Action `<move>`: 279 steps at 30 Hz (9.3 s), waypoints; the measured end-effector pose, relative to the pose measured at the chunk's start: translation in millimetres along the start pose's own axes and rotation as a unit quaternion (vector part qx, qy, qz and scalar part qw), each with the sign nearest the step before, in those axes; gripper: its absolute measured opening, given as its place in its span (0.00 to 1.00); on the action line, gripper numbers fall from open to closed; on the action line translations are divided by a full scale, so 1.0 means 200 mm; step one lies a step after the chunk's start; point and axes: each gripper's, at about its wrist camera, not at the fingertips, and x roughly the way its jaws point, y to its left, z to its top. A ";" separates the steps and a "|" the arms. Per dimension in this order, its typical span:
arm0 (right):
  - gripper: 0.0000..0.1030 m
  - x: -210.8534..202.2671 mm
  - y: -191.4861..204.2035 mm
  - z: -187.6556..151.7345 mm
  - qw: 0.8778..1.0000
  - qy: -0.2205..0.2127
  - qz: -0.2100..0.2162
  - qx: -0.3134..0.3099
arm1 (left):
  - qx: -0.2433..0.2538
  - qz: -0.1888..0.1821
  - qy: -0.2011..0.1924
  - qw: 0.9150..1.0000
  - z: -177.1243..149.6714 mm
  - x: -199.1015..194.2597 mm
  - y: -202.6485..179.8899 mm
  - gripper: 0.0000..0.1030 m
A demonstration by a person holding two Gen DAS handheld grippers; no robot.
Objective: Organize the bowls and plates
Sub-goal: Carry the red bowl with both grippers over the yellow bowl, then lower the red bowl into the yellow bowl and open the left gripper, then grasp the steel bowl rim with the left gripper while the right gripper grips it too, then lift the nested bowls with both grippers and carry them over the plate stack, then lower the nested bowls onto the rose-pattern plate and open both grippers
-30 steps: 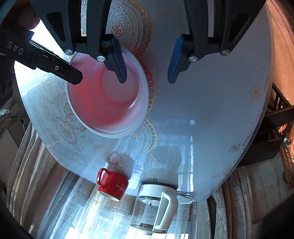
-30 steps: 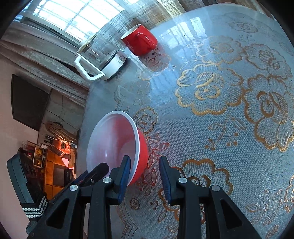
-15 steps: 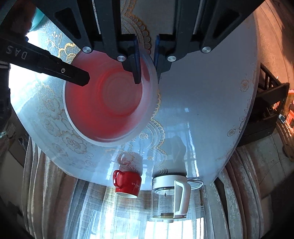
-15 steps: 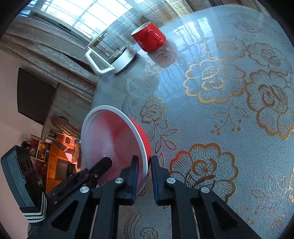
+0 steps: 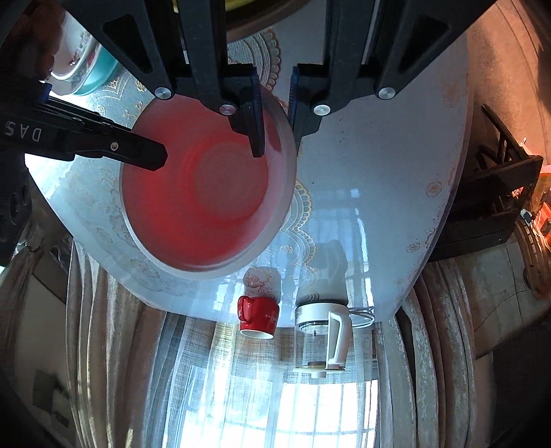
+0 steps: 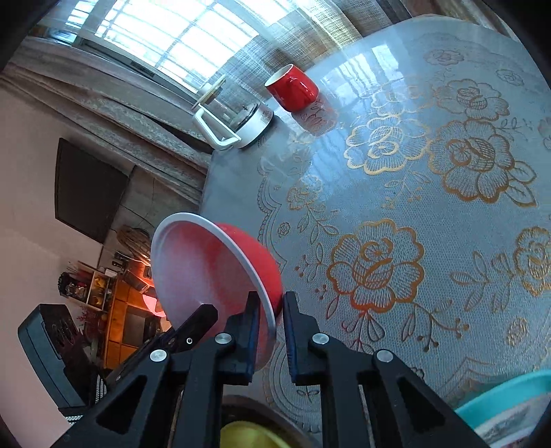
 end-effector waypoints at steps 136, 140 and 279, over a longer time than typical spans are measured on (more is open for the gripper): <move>0.23 -0.30 0.00 -0.86 0.996 0.002 -0.076 -0.040 | -0.076 -0.118 0.056 0.989 -0.76 -0.45 0.32 0.28; 0.23 -0.30 0.00 -0.86 0.996 0.008 -0.075 -0.039 | -0.061 -0.139 0.079 0.985 -0.73 -0.43 0.31 0.23; 0.32 -1.02 -0.45 -0.91 0.978 -0.127 -0.160 0.044 | 0.127 -0.162 0.010 0.979 -0.73 -0.38 -0.71 0.32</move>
